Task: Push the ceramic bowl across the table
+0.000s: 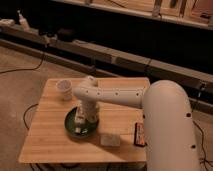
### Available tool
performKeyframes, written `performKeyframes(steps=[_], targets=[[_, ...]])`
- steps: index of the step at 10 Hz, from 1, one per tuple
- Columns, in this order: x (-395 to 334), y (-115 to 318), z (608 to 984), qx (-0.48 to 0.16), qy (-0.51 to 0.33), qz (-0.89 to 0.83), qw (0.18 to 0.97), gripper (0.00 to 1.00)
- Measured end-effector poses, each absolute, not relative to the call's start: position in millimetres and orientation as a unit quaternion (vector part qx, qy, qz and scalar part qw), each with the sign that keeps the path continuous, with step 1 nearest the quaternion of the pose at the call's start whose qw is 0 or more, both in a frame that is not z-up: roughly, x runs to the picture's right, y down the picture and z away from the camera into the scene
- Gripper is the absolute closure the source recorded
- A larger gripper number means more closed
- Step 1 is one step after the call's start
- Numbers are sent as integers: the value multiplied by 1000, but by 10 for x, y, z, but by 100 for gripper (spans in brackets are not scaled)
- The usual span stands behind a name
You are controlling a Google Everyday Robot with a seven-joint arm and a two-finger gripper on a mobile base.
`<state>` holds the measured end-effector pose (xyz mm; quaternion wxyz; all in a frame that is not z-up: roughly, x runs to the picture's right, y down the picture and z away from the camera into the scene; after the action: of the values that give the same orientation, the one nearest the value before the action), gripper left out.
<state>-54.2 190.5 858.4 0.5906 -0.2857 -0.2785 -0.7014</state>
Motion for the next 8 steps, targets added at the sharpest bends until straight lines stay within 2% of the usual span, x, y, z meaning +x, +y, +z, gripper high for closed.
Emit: performKeyframes(steps=[8], targets=[[106,1910,8678,-320,-260,-682,605,100]])
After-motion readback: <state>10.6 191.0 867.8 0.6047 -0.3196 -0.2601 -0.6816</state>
